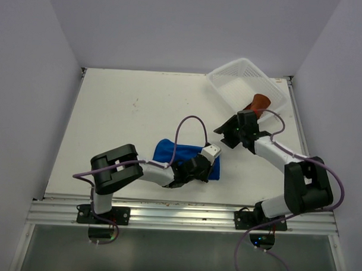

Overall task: Roll the towels
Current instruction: Fold the towel

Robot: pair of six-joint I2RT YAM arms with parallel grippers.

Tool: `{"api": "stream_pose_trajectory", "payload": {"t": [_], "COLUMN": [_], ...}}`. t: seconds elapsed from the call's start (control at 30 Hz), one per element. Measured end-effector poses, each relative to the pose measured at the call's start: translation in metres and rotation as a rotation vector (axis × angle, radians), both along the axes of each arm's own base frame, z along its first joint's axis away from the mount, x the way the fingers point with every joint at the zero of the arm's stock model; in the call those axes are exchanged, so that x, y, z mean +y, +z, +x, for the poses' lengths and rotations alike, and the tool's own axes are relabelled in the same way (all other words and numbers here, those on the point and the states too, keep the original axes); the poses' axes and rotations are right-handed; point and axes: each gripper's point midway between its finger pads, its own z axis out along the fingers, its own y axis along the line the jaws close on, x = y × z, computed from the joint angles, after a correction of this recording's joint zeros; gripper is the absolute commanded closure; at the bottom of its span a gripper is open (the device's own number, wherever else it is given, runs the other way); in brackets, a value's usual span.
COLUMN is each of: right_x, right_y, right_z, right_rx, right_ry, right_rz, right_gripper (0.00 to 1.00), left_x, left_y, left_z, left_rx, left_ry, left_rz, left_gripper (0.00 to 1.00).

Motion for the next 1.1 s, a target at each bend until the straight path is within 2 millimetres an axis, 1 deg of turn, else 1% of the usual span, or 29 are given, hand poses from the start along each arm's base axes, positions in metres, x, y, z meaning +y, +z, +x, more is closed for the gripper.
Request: {"api": "stream_pose_trajectory", "payload": {"t": [0.07,0.2,0.3,0.37,0.53,0.73,0.9,1.1], "right_x": [-0.006,-0.014,-0.015,-0.014,-0.013,-0.006,0.001,0.006], "right_y": [0.010,0.031,0.038,0.033,0.011,-0.008,-0.023,-0.027], "right_z": [-0.004,-0.019,-0.030,-0.038,-0.058,-0.070,-0.067,-0.058], "right_rx": [-0.009,-0.027,-0.037,-0.018,0.057,0.107,0.135,0.125], "right_ry": [0.001,0.007,0.011,0.018,0.035,0.048,0.048,0.040], "right_rz": [-0.026,-0.044,-0.034,-0.021,0.000,0.041,0.056,0.074], "right_gripper": [0.41,0.39,0.38,0.38,0.37,0.36,0.36,0.36], "left_x": [0.000,0.000,0.000,0.000,0.000,0.000,0.000,0.000], "left_y": [0.000,0.000,0.000,0.000,0.000,0.000,0.000,0.000], "left_z": [0.000,0.000,0.000,0.000,0.000,0.000,0.000,0.000], "left_rx": [0.000,-0.001,-0.001,-0.002,0.001,0.002,0.002,0.003], "left_ry": [0.000,0.002,0.003,0.003,0.009,0.012,0.012,0.013], "left_rz": [0.000,0.002,0.002,0.002,-0.001,-0.002,-0.002,-0.002], "left_gripper": [1.00,1.00,1.00,1.00,1.00,1.00,1.00,1.00]}}
